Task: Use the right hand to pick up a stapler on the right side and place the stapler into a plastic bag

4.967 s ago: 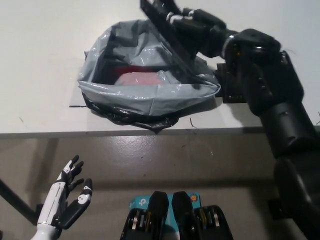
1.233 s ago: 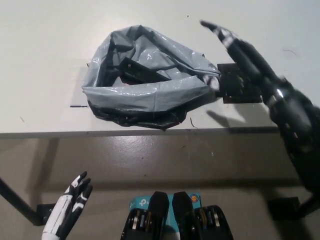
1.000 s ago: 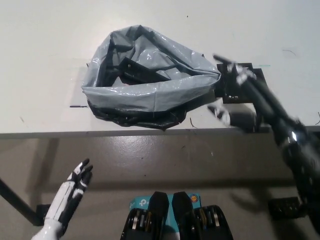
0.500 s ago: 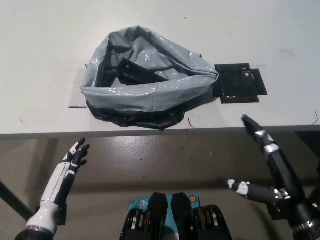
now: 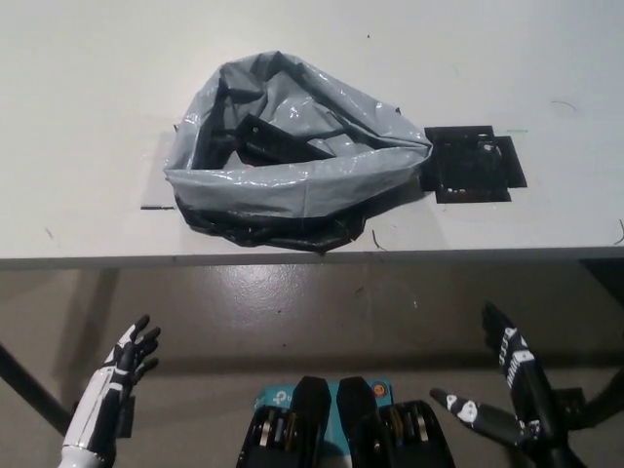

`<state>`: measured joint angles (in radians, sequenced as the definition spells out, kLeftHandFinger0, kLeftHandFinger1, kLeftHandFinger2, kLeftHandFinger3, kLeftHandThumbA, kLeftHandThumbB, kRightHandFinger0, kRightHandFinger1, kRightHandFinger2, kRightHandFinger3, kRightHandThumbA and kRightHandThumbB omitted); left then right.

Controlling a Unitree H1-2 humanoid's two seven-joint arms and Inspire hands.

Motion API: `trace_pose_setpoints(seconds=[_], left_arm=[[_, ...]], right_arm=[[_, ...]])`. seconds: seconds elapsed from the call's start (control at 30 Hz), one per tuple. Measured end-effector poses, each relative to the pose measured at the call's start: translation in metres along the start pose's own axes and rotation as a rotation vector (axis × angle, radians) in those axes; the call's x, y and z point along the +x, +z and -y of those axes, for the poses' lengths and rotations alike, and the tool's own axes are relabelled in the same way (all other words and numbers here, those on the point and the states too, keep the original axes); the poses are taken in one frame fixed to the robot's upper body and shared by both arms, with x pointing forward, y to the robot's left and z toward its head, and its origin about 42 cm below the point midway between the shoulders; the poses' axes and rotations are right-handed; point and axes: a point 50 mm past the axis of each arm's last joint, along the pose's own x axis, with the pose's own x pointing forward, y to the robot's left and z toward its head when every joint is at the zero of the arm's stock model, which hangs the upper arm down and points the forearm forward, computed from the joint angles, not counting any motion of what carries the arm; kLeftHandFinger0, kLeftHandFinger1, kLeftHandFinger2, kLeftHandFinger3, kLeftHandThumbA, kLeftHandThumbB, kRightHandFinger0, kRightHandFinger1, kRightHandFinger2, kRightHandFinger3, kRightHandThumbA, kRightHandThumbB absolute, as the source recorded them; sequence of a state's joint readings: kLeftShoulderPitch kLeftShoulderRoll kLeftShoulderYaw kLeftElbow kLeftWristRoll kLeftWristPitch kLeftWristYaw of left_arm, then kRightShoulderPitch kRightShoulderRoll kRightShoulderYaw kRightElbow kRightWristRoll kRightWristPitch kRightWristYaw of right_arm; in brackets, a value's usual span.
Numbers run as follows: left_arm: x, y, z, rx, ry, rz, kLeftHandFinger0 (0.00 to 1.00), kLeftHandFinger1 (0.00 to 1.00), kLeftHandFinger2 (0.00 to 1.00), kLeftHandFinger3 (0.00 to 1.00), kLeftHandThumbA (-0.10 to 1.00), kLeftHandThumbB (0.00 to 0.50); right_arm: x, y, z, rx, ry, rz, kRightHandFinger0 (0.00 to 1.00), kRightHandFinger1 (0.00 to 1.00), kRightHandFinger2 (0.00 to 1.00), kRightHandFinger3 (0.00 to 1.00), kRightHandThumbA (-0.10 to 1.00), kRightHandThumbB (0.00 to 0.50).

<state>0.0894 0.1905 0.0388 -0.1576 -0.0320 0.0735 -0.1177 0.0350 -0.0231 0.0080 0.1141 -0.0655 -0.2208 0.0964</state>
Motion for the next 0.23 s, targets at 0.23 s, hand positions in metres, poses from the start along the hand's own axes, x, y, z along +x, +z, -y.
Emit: trace_pose_setpoints(seconds=[0.23], left_arm=[[-0.004,-0.003,0.009,-0.041,0.003,-0.014,1.00,1.00,1.00,1.00,1.00,0.076]], right_arm=[[-0.015,-0.007,0.001,0.014,-0.006,-0.021,1.00,1.00,1.00,1.00,0.94,0.172]])
